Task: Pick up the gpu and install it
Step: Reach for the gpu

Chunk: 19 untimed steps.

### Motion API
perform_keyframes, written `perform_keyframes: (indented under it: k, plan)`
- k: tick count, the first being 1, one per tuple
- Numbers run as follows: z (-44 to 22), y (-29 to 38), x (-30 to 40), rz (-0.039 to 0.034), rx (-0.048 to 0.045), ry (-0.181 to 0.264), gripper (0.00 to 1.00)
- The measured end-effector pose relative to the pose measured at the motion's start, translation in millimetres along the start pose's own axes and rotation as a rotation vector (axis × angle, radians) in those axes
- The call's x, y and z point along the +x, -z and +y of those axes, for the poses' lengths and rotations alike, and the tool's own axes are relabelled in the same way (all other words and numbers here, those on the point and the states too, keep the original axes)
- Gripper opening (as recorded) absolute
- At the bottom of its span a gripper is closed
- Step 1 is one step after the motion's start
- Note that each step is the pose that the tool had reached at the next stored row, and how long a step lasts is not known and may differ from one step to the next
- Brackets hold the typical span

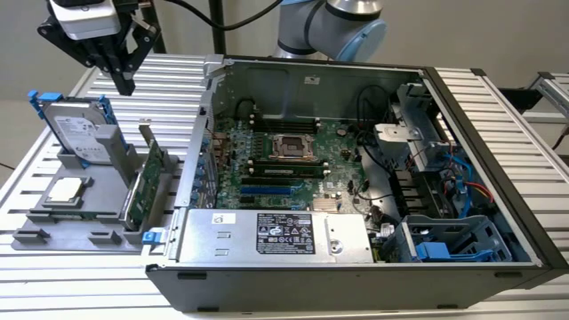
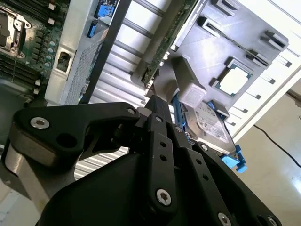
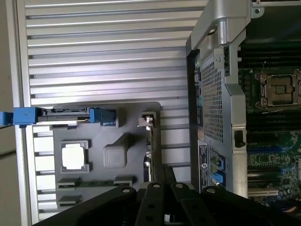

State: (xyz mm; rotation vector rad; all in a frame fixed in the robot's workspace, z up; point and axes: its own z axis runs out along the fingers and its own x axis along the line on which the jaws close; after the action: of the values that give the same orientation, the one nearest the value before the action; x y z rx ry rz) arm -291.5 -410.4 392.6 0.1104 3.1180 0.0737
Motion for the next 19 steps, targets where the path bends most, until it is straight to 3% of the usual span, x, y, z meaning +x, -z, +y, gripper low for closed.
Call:
perform_keyframes:
  k: [19]
  plan:
    - [-10.1,0.5,-0.5,0.0,0.0,0.0,0.0]
